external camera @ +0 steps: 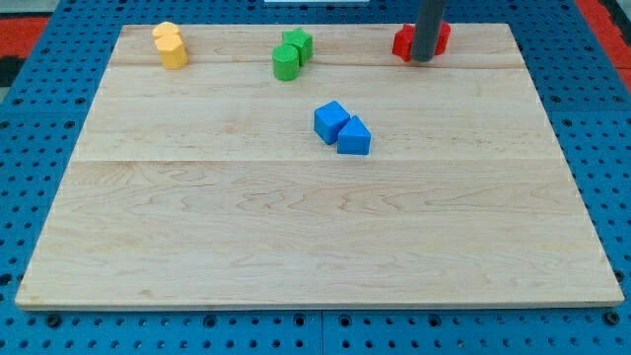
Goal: Slide the green star and green circle slightly down
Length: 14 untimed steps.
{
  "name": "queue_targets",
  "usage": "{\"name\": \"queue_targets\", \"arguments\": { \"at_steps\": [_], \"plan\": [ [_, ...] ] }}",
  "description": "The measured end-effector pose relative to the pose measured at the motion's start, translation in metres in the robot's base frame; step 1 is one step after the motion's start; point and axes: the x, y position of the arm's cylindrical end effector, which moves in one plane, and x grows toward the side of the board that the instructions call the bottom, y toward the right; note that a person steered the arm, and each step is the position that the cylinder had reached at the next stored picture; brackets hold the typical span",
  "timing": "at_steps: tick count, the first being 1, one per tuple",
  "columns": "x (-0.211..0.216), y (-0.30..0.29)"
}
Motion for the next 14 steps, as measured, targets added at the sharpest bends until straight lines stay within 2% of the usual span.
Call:
{"name": "queue_targets", "arguments": {
  "at_steps": [1,2,4,6,7,9,10,11,14],
  "plan": [
    [-0.037,-0.004],
    [-0.037,-0.01],
    [0.001,-0.025],
    [-0.03,-0.102],
    [-0.045,-0.108],
    [-0.048,-0.104],
    [-0.047,-0.119],
    [-0.032,-0.154],
    [0.068,-0.231]
  ]
}}
